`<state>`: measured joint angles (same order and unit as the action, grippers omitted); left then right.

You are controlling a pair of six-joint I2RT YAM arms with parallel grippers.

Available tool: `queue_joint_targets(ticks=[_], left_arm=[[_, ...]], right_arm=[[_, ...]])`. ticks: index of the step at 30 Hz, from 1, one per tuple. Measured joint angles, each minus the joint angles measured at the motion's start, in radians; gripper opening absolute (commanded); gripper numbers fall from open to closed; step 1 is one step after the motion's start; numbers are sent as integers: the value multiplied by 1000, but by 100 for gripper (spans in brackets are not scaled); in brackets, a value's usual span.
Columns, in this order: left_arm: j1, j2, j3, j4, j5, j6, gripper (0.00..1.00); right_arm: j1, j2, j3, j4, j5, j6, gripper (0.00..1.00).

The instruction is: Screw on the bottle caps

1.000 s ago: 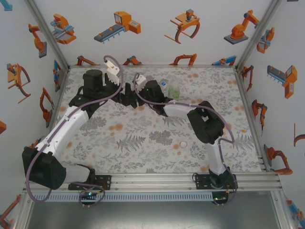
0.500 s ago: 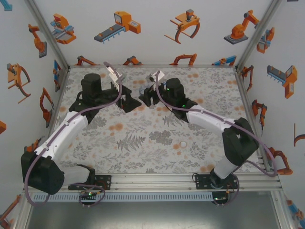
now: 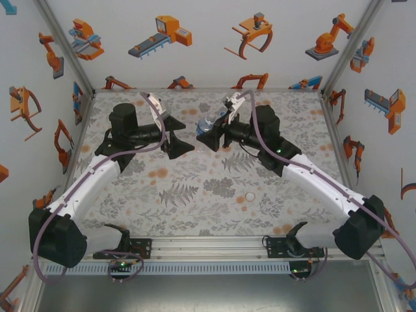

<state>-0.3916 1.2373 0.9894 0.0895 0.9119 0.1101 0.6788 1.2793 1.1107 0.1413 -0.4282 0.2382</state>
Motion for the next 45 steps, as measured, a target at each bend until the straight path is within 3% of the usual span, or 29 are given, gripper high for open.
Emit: queue_joint_targets(ticks=[9, 16, 26, 37, 45], left_arm=[[-37, 6, 0, -1, 76, 18, 93], [-76, 22, 12, -62, 103, 64, 74], [-87, 29, 24, -92, 137, 81, 64], [-87, 29, 29, -105, 157, 81, 59], [-87, 29, 30, -106, 159, 80, 66]], right_arm=[[36, -16, -5, 6, 17, 160, 19], [101, 23, 21, -2, 68, 209, 16], [125, 27, 32, 44, 107, 259, 15], [135, 27, 20, 117, 108, 275, 15], [138, 27, 14, 126, 108, 278, 14]])
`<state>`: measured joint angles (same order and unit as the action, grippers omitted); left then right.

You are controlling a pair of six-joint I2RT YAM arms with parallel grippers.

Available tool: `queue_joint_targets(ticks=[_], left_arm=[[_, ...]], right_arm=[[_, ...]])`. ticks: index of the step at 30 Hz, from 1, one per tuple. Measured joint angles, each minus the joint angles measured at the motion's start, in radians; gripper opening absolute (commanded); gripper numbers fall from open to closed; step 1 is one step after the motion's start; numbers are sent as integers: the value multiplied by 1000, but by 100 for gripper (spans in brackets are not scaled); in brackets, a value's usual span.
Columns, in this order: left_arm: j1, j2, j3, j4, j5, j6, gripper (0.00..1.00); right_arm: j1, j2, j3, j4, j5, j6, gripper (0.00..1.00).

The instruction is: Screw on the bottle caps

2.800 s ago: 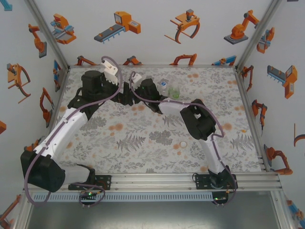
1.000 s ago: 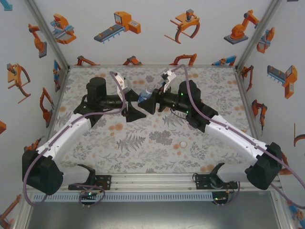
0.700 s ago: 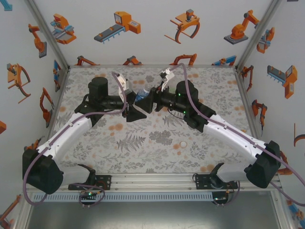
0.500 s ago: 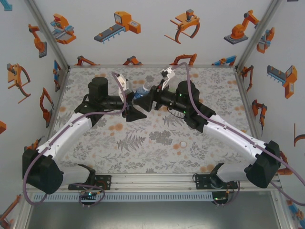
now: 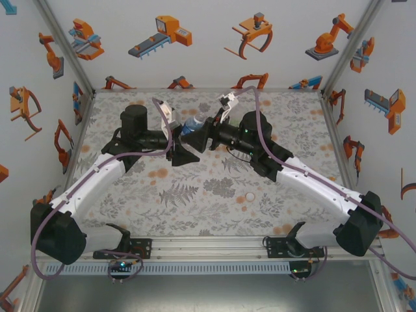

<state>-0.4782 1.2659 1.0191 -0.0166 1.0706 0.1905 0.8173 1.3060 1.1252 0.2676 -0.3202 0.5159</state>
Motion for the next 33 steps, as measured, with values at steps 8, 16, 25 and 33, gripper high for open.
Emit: queue_joint_targets(ticks=[8, 16, 25, 33], left_arm=[[0, 0, 0, 0, 3, 0, 66], [0, 0, 0, -8, 4, -1, 60], [0, 0, 10, -26, -2, 5, 41], [-7, 0, 35, -68, -48, 41, 29]], right_arm=[[4, 0, 0, 0, 4, -1, 14], [10, 0, 0, -1, 11, -21, 14], [18, -1, 0, -1, 28, -38, 45], [27, -26, 40, -123, 76, -123, 65]])
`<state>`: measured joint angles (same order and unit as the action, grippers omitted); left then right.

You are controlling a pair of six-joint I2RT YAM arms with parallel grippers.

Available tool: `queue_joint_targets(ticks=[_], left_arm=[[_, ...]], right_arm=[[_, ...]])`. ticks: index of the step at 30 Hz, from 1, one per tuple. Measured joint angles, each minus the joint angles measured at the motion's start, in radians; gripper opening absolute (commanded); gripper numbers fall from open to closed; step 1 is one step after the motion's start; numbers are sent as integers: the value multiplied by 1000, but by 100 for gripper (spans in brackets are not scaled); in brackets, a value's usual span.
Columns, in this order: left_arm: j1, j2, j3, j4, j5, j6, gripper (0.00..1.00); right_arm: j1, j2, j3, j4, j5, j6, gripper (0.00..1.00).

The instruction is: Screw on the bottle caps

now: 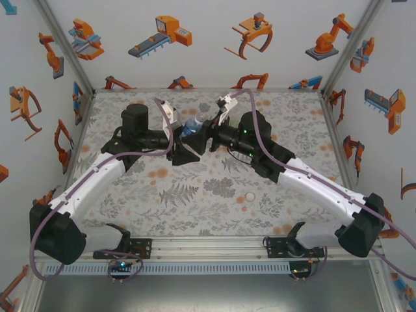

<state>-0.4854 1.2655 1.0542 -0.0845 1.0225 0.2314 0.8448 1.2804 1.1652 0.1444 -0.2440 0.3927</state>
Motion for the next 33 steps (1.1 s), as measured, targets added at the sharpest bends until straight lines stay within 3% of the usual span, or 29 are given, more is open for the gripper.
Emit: queue_joint_targets(ticks=[7, 14, 23, 33], left_arm=[[2, 0, 20, -72, -106, 49, 20], [-18, 26, 87, -195, -195, 132, 13], [-44, 31, 135, -288, -275, 200, 8], [-45, 47, 217, -331, -289, 229, 7]], right_arm=[[-11, -98, 7, -120, 64, -69, 64], [-30, -184, 7, -267, 183, -75, 56], [-55, -190, -45, -561, 373, 75, 46], [-148, -163, -240, -728, 392, 247, 35]])
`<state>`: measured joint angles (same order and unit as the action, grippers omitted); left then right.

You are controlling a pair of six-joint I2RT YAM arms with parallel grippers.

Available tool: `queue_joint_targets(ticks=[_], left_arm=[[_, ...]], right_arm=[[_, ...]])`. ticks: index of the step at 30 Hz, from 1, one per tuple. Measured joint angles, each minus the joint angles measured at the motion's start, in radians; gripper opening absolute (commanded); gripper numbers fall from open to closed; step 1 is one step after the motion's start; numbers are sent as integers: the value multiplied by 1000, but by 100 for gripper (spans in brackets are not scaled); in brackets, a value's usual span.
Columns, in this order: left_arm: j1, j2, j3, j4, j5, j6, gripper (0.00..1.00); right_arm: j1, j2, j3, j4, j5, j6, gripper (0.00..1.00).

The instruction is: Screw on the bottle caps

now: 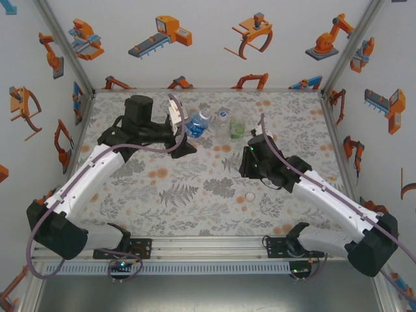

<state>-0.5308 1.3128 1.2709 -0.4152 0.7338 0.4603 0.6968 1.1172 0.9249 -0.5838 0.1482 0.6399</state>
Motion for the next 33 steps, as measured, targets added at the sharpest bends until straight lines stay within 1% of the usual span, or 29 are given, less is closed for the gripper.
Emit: queue_joint_targets(ticks=[4, 8, 14, 19, 27, 30, 33], left_arm=[[-4, 21, 28, -11, 7, 11, 7], [-7, 33, 33, -11, 11, 21, 7], [-9, 58, 18, 17, 22, 22, 7], [-19, 60, -18, 35, 27, 18, 7], [-20, 59, -40, 63, 40, 2, 7], [-21, 59, -49, 64, 41, 0, 7], [-24, 59, -53, 64, 41, -2, 7]], right_arm=[[-49, 24, -53, -11, -12, 26, 35], [-89, 74, -95, -11, -36, 37, 45], [-98, 186, -105, -6, -67, 31, 49], [-98, 264, -110, 6, -84, 26, 48], [-98, 315, -154, 32, -88, 46, 44], [-98, 333, -159, 40, -97, 53, 38], [-98, 335, -159, 43, -107, 60, 36]])
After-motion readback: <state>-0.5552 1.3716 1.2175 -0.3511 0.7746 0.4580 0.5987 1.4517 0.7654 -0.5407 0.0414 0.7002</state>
